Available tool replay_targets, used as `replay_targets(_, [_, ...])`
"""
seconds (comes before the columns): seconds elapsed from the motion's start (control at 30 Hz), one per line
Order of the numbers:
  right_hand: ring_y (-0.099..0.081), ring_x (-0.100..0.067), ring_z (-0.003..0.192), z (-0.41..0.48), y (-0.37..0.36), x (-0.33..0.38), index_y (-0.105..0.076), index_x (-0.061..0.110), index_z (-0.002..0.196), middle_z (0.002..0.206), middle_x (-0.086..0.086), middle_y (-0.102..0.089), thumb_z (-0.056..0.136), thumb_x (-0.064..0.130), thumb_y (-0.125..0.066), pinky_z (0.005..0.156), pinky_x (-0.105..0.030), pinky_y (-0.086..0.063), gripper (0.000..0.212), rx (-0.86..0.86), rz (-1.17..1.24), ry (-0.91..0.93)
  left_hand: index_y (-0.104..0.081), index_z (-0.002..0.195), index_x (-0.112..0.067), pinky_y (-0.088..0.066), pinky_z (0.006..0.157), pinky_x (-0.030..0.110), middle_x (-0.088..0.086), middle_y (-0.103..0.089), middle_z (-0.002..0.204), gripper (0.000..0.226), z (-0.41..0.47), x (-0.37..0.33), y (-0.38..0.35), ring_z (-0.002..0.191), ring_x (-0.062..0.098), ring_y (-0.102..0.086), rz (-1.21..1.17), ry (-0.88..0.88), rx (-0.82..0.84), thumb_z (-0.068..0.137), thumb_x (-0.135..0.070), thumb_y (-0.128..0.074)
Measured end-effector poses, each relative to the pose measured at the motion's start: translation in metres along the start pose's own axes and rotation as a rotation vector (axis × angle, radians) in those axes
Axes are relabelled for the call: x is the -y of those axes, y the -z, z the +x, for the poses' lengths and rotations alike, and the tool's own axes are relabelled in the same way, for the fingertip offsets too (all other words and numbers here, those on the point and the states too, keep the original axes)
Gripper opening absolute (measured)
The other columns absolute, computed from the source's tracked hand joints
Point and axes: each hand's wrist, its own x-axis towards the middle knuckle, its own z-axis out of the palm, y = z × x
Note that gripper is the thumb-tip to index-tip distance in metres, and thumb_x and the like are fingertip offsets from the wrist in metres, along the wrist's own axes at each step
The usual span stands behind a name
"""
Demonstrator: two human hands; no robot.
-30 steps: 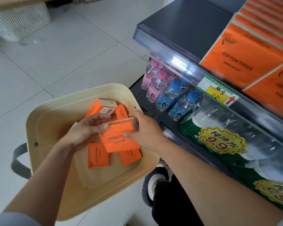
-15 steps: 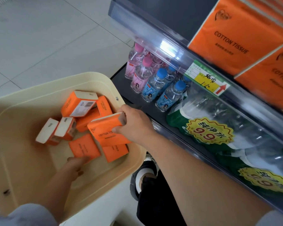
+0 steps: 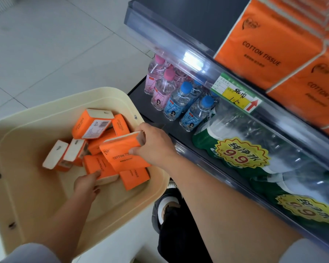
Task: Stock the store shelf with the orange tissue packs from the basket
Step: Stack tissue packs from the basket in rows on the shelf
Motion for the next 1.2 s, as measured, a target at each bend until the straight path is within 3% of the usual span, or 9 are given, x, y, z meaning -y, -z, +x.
replay_targets(0.13, [-0.056, -0.018, 0.100, -0.007, 0.010, 0.008, -0.051, 0.028, 0.109, 0.102, 0.007, -0.053, 0.076, 0.030, -0.078, 0.082, -0.034, -0.049, 0.043, -0.021, 0.085, -0.007, -0.050, 0.127, -0.003, -0.050, 0.063, 0.034, 0.018, -0.056, 0.114, 0.040, -0.024, -0.010, 0.017, 0.094, 0.030, -0.055, -0.010, -0.148, -0.011, 0.090, -0.009, -0.061])
replay_targets(0.27, [-0.052, -0.016, 0.110, -0.022, 0.029, 0.016, -0.049, 0.026, 0.124, 0.115, 0.005, -0.054, 0.074, 0.029, -0.079, 0.093, -0.035, -0.046, 0.059, -0.056, 0.148, 0.015, -0.055, 0.127, -0.005, -0.054, 0.075, 0.041, 0.014, -0.059, 0.114, 0.042, -0.069, -0.030, 0.036, 0.089, 0.029, -0.060, 0.109, -0.438, -0.050, 0.087, -0.012, -0.065])
replay_targets(0.43, [-0.056, -0.017, 0.104, -0.051, 0.062, 0.016, -0.051, 0.026, 0.109, 0.111, 0.004, -0.057, 0.073, 0.026, -0.080, 0.092, -0.041, -0.049, 0.047, -0.160, 0.260, 0.054, -0.062, 0.112, -0.009, -0.056, 0.076, 0.046, 0.015, -0.065, 0.099, 0.033, -0.139, -0.067, 0.042, 0.072, 0.024, -0.063, 0.169, -0.736, 0.092, 0.082, -0.012, -0.073])
replay_targets(0.53, [-0.059, -0.017, 0.098, -0.078, 0.089, 0.015, -0.051, 0.033, 0.098, 0.105, 0.003, -0.060, 0.072, 0.023, -0.081, 0.090, -0.043, -0.051, 0.040, -0.227, 0.327, 0.114, -0.063, 0.108, -0.012, -0.054, 0.062, 0.028, 0.008, -0.066, 0.091, 0.029, -0.183, -0.085, 0.038, 0.072, 0.021, -0.063, 0.204, -0.870, 0.180, 0.081, -0.011, -0.073])
replay_targets(0.6, [-0.060, -0.017, 0.094, -0.101, 0.110, 0.011, -0.052, 0.035, 0.092, 0.103, 0.002, -0.062, 0.072, 0.020, -0.082, 0.088, -0.042, -0.051, 0.040, -0.296, 0.362, 0.153, -0.064, 0.107, -0.012, -0.053, 0.059, 0.020, 0.008, -0.068, 0.090, 0.028, -0.210, -0.094, 0.033, 0.074, 0.020, -0.065, 0.225, -0.934, 0.241, 0.080, -0.011, -0.073])
replay_targets(0.8, [-0.061, -0.015, 0.084, -0.179, 0.159, -0.024, -0.056, 0.022, 0.099, 0.103, -0.009, -0.069, 0.075, 0.010, -0.080, 0.077, -0.030, -0.051, 0.036, -0.415, 0.503, 0.180, -0.068, 0.095, -0.032, -0.055, 0.077, 0.043, -0.001, -0.072, 0.092, 0.029, -0.278, -0.102, 0.006, 0.083, 0.025, -0.068, 0.351, -1.076, 0.410, 0.069, -0.027, -0.081])
replay_targets(0.9, [-0.063, -0.017, 0.091, -0.211, 0.175, -0.047, -0.057, 0.024, 0.099, 0.103, -0.002, -0.069, 0.076, 0.012, -0.080, 0.080, -0.037, -0.054, 0.034, -0.464, 0.528, 0.164, -0.069, 0.100, -0.025, -0.051, 0.078, 0.036, -0.004, -0.070, 0.093, 0.027, -0.311, -0.100, -0.012, 0.087, 0.022, -0.065, 0.405, -1.184, 0.444, 0.076, -0.016, -0.078])
replay_targets(1.0, [-0.064, -0.018, 0.092, -0.240, 0.189, -0.070, -0.058, 0.022, 0.102, 0.102, 0.000, -0.069, 0.077, 0.013, -0.079, 0.078, -0.036, -0.056, 0.034, -0.513, 0.561, 0.162, -0.068, 0.107, -0.018, -0.049, 0.069, 0.026, -0.002, -0.070, 0.088, 0.032, -0.342, -0.096, -0.034, 0.072, 0.009, -0.063, 0.463, -1.254, 0.478, 0.076, -0.015, -0.078])
replay_targets(1.2, [-0.064, -0.021, 0.096, -0.296, 0.218, -0.119, -0.058, 0.023, 0.103, 0.108, -0.004, -0.067, 0.080, 0.014, -0.077, 0.078, -0.034, -0.056, 0.031, -0.605, 0.618, 0.148, -0.067, 0.100, -0.021, -0.048, 0.074, 0.034, -0.008, -0.067, 0.085, 0.037, -0.392, -0.078, -0.081, 0.079, 0.017, -0.061, 0.523, -1.321, 0.588, 0.066, -0.029, -0.079])
